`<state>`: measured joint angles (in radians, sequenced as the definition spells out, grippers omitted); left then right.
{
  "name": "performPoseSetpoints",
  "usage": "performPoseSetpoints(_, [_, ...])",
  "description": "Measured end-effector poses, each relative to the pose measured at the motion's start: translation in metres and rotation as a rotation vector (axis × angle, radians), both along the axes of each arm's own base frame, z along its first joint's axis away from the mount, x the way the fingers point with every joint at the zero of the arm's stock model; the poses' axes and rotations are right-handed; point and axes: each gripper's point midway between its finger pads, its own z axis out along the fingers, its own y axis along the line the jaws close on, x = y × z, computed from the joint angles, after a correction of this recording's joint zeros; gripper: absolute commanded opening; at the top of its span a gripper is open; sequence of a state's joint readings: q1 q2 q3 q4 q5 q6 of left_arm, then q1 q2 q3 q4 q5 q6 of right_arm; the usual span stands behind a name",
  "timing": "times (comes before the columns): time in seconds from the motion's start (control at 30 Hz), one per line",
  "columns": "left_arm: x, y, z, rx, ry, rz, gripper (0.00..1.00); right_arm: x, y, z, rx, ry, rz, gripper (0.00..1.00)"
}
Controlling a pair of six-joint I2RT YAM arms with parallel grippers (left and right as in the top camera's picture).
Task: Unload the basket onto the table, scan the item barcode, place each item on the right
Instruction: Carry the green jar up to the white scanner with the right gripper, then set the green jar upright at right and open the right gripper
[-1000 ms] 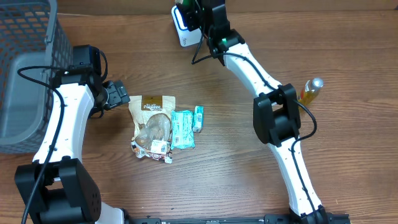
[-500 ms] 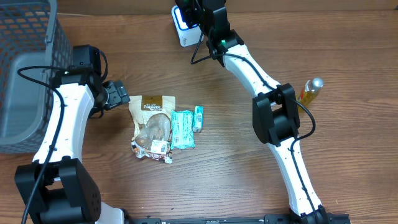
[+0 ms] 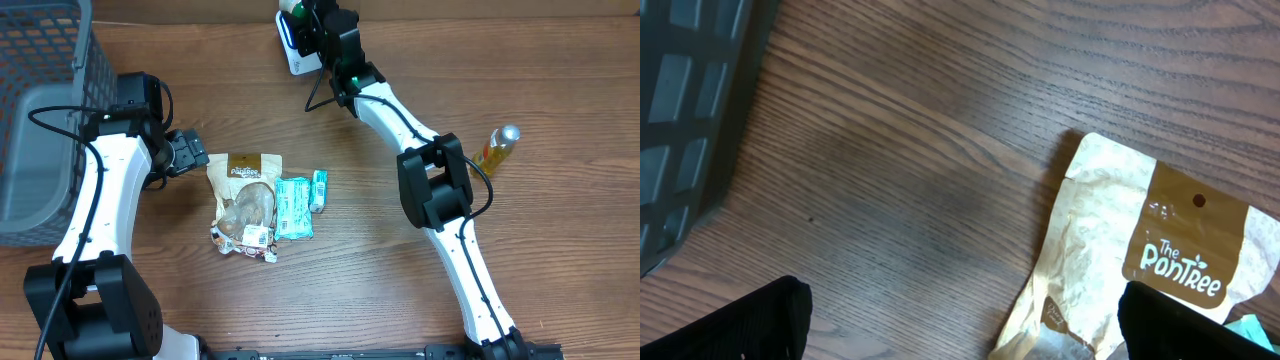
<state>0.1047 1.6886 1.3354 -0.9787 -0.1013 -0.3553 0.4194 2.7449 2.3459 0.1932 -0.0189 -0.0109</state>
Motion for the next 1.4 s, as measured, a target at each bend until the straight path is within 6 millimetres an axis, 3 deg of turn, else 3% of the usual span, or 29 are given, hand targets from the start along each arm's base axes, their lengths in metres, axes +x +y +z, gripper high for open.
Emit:
performPoseSetpoints(0.13, [0.0,0.0,0.0,0.0,0.0,0.0,1.0,0.002,0.001,0.015,0.044,-0.047,-0.003,0.18])
performPoseSetpoints(0.37, [0.0,0.0,0.0,0.0,0.0,0.0,1.0,-0.003,-0.001,-0.018,0.026,0.096,-0.012,0.23])
performPoseSetpoints(0.57, [0.0,0.0,0.0,0.0,0.0,0.0,1.0,-0.002,-0.001,-0.015,0.045,0.091,-0.015,0.21])
performPoseSetpoints(0.7, [0.0,0.0,0.0,0.0,0.0,0.0,0.99,-0.004,-0.002,-0.002,0.05,0.092,-0.016,0.2])
performPoseSetpoints(0.83, [0.0,0.0,0.0,0.001,-0.001,0.0,1.0,-0.019,-0.009,0.042,0.026,0.148,-0.019,0.15])
performPoseSetpoints(0.93, [0.0,0.0,0.0,0.0,0.0,0.0,0.99,-0.043,-0.02,0.095,0.01,0.187,-0.021,0.09])
performPoseSetpoints(0.97, [0.0,0.0,0.0,0.0,0.0,0.0,1.0,-0.057,-0.027,0.122,0.002,0.205,-0.023,0.08])
performPoseSetpoints(1.07, [0.0,0.0,0.0,0.0,0.001,0.0,0.99,-0.09,-0.044,0.177,-0.003,0.223,-0.028,0.08])
performPoseSetpoints(1.13, [0.0,0.0,0.0,0.0,0.001,0.0,1.0,-0.11,-0.057,0.196,-0.019,0.258,-0.035,0.09])
performPoseSetpoints(1.2, [0.0,0.0,0.0,0.0,0.001,0.0,0.99,-0.127,-0.067,0.193,-0.052,0.332,-0.043,0.09])
performPoseSetpoints(1.27, [0.0,0.0,0.0,0.0,0.001,0.0,1.0,-0.15,-0.081,0.161,-0.122,0.492,-0.058,0.09])
performPoseSetpoints(1.4, [0.0,0.0,0.0,0.0,0.001,0.0,1.0,-0.212,-0.117,0.066,-0.308,0.921,-0.092,0.1])
